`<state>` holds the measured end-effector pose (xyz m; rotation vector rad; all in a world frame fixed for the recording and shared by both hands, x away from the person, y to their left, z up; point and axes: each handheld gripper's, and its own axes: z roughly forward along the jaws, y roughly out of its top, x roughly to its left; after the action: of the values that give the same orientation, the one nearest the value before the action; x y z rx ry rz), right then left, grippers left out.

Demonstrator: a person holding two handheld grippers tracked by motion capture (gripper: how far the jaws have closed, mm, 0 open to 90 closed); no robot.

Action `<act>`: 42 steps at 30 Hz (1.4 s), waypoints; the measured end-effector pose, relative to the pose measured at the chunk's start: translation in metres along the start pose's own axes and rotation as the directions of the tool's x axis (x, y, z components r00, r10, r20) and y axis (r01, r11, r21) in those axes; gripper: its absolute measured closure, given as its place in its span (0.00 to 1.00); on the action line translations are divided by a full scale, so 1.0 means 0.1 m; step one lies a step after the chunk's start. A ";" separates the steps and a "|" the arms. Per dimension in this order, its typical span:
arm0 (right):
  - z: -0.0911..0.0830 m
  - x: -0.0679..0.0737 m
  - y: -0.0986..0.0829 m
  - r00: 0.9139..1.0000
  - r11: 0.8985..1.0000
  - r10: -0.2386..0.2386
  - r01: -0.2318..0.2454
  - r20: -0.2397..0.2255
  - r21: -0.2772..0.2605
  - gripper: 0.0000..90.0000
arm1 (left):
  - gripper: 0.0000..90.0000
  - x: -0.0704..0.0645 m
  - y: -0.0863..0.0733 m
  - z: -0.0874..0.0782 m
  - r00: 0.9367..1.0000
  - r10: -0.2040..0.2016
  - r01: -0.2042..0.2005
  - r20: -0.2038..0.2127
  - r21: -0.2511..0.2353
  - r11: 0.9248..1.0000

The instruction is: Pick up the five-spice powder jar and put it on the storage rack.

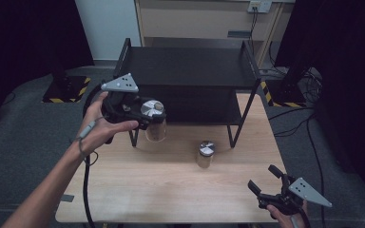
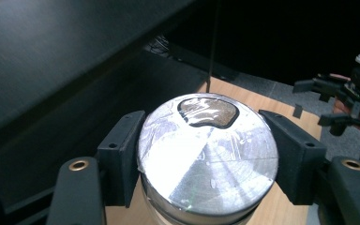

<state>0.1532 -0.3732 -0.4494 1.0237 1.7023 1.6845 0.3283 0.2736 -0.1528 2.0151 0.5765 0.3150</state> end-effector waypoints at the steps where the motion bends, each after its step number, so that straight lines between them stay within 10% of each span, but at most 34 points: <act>1: 0.00 0.00 0.00 1.000 1.000 -0.001 0.001 0.000 0.000 0.01 | 0.37 0.00 0.04 -0.02 1.000 0.002 -0.002 -0.007 0.000 1.000; 28: 0.00 0.02 0.01 1.000 1.000 0.003 -0.003 0.004 0.009 0.01 | 0.37 0.22 0.86 -0.19 0.990 -0.058 0.055 -0.130 -0.025 0.998; 33: -0.01 0.02 0.01 1.000 1.000 0.004 -0.004 0.010 0.007 0.01 | 0.37 0.26 0.95 -0.13 0.975 -0.096 0.090 -0.201 -0.036 0.995; 42: 0.00 0.02 0.01 1.000 1.000 0.003 -0.003 0.008 0.011 0.01 | 0.37 0.41 1.05 0.05 0.927 -0.179 0.163 -0.331 -0.076 0.984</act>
<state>0.1517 -0.3717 -0.4480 1.0378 1.7078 1.6722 0.3932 0.2481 -0.0646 1.8611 0.9441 0.5678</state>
